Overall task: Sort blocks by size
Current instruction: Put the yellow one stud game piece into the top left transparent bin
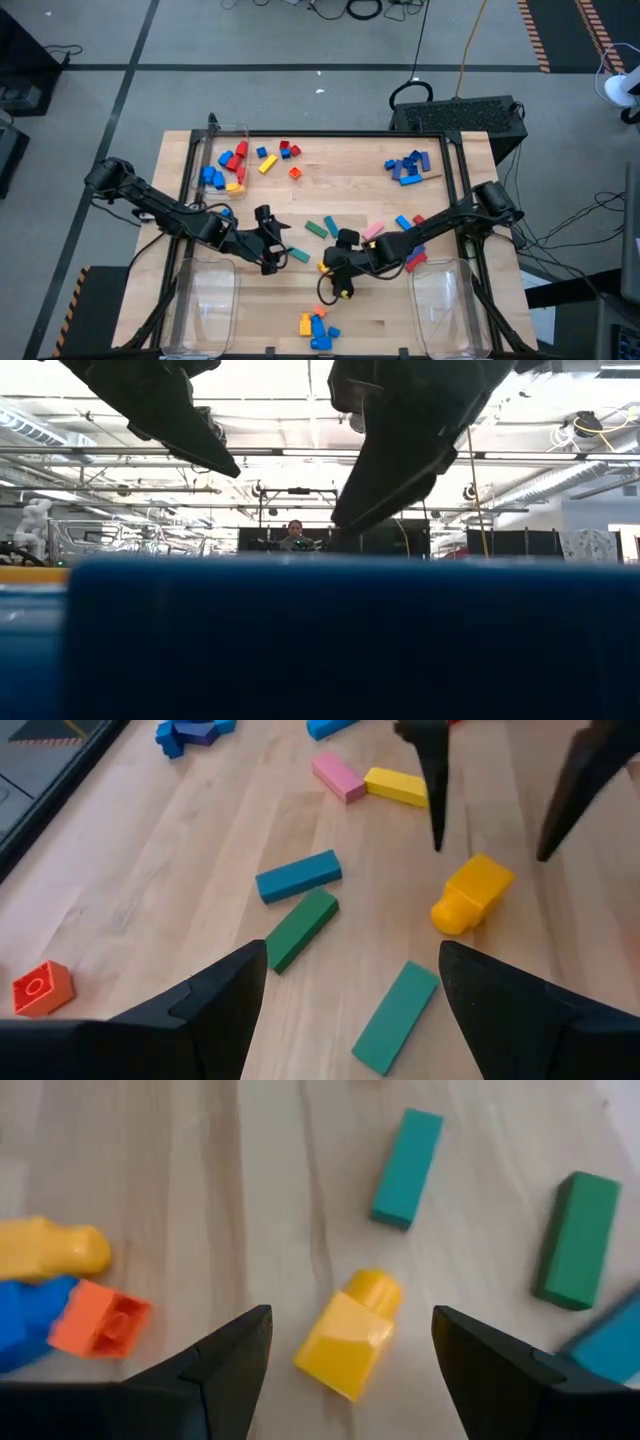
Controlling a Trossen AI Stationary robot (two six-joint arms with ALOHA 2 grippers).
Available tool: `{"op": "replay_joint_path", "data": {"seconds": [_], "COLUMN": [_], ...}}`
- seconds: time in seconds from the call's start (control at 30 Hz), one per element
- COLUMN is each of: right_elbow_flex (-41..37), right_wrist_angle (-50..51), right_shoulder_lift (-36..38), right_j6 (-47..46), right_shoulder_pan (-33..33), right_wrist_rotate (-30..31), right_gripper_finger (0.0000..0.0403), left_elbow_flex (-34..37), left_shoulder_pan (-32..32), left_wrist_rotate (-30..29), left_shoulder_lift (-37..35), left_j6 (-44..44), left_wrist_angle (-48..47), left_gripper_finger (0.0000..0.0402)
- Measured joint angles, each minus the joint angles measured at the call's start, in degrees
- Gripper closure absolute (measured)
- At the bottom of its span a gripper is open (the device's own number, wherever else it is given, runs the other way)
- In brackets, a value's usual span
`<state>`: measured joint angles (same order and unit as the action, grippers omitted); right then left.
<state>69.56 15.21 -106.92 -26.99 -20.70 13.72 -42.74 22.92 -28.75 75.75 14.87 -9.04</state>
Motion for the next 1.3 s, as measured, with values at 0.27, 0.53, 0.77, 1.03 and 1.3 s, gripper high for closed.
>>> {"op": "replay_joint_path", "data": {"seconds": [0.27, 0.53, 0.77, 1.03, 1.3], "right_elbow_flex": [0.02, 0.04, 0.11, 0.11, 0.11], "right_wrist_angle": [-0.64, -0.10, -0.47, -0.40, -0.94], "right_shoulder_lift": [-3.74, -4.42, -6.79, -6.75, -6.75], "right_j6": [-6.60, -8.93, -9.77, -7.70, -1.87], "right_shoulder_pan": [-0.28, -1.65, -1.65, -1.37, -1.36], "right_wrist_rotate": [2.95, 4.27, 4.10, 6.10, 6.23], "right_gripper_finger": [0.0142, 0.0142, 0.0142, 0.0205, 0.0291], "left_elbow_flex": [0.00, 0.00, 0.00, 0.00, -0.02], "left_shoulder_pan": [0.00, 0.00, 0.00, 0.07, 0.62], "left_wrist_rotate": [-0.22, -0.20, -0.15, 2.01, 4.88], "left_shoulder_lift": [0.00, 0.00, 0.00, 0.03, 7.48], "left_j6": [1.28, 1.36, 0.88, -0.41, -4.56], "left_wrist_angle": [-1.04, -0.24, -0.24, 1.48, 8.64], "left_gripper_finger": [0.0105, 0.0105, 0.0105, 0.0105, 0.0105]}}
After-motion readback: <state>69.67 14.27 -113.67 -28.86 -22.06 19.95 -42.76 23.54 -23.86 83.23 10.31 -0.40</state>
